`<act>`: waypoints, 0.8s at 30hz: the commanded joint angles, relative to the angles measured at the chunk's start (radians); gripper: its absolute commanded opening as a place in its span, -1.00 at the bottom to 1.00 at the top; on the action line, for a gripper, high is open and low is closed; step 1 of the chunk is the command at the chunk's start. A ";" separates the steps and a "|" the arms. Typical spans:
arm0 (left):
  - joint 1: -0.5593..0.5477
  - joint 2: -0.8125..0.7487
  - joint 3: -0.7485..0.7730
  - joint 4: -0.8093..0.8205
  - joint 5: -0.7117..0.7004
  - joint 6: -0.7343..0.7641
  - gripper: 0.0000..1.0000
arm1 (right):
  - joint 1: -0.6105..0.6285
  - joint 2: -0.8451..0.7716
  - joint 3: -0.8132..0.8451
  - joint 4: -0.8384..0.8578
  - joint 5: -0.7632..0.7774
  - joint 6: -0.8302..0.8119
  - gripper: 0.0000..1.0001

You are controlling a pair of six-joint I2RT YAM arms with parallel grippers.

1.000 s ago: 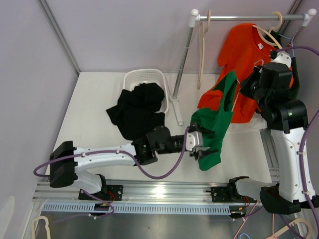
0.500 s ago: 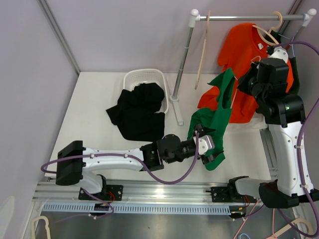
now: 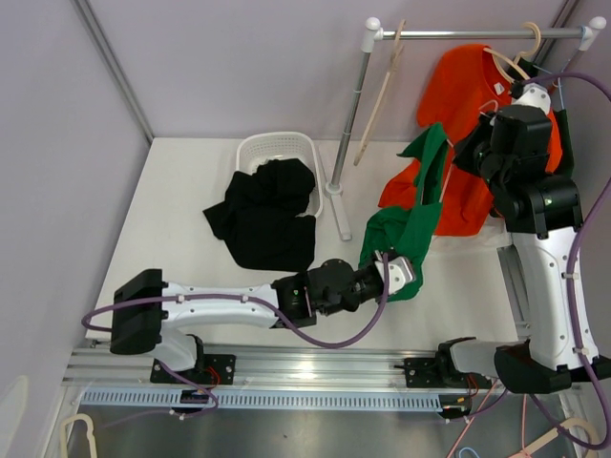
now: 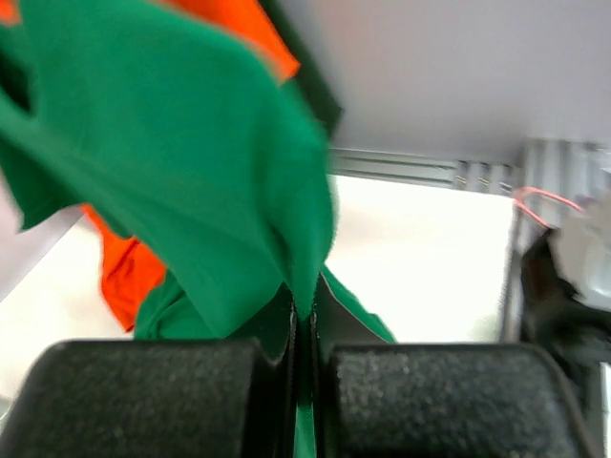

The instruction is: Remove the t-shirt from the hanger

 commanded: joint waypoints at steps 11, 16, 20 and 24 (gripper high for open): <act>-0.183 -0.161 -0.215 -0.082 0.599 -0.095 -0.99 | 0.007 0.210 0.220 0.007 -0.013 -0.023 -1.00; -0.117 -0.059 -0.209 -0.080 0.454 -0.158 -0.99 | 0.014 0.247 0.317 -0.174 -0.076 -0.048 -1.00; 0.025 -0.045 -0.105 -0.146 0.351 -0.334 -0.99 | 0.018 0.213 0.301 -0.261 -0.113 -0.072 -1.00; 0.171 -0.063 0.047 -0.345 0.244 -0.501 -0.99 | 0.022 0.145 0.290 -0.295 -0.126 -0.089 -1.00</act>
